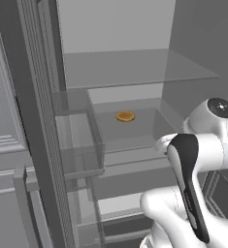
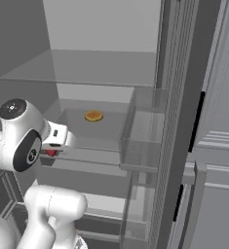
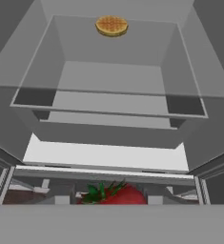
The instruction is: Take the strawberry from the fridge and place it on top of the pancake, located on the dining counter.
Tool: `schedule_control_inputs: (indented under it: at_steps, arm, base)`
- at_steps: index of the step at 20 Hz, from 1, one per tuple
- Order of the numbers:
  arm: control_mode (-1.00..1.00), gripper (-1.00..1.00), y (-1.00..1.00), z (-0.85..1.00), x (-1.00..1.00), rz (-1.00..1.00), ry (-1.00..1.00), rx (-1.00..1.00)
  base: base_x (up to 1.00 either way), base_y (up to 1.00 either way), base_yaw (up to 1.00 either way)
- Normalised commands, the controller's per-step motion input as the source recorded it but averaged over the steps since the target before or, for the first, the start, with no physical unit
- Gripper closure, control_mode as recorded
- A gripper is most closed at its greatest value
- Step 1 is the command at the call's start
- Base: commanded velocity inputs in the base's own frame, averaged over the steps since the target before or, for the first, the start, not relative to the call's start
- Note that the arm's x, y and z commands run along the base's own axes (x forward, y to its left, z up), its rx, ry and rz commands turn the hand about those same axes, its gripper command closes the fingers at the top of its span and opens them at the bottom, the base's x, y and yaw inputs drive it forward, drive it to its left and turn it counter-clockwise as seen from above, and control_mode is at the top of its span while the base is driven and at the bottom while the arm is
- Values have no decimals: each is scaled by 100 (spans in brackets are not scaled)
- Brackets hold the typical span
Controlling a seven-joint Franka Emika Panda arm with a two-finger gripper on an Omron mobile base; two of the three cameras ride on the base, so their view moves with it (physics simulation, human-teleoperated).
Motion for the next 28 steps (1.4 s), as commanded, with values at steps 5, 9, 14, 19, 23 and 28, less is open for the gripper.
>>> schedule_control_inputs:
  at_steps: [5, 9, 14, 19, 23, 28]
  arm:
    - [100, 100, 0, 0, 0, 0, 0, 0]
    - [100, 100, 0, 0, 0, 0, 0, 0]
    - [100, 100, 0, 0, 0, 0, 0, 0]
    - [100, 100, 0, 0, 0, 0, 0, 0]
    - [100, 100, 0, 0, 0, 0, 0, 0]
    - [100, 100, 0, 0, 0, 0, 0, 0]
  base:
    - [-88, -4, 0]
    - [-100, -5, 0]
    - [-100, 0, 0]
    - [-100, -1, 3]
    - [-100, 0, 2]
    - [-100, 0, 0]
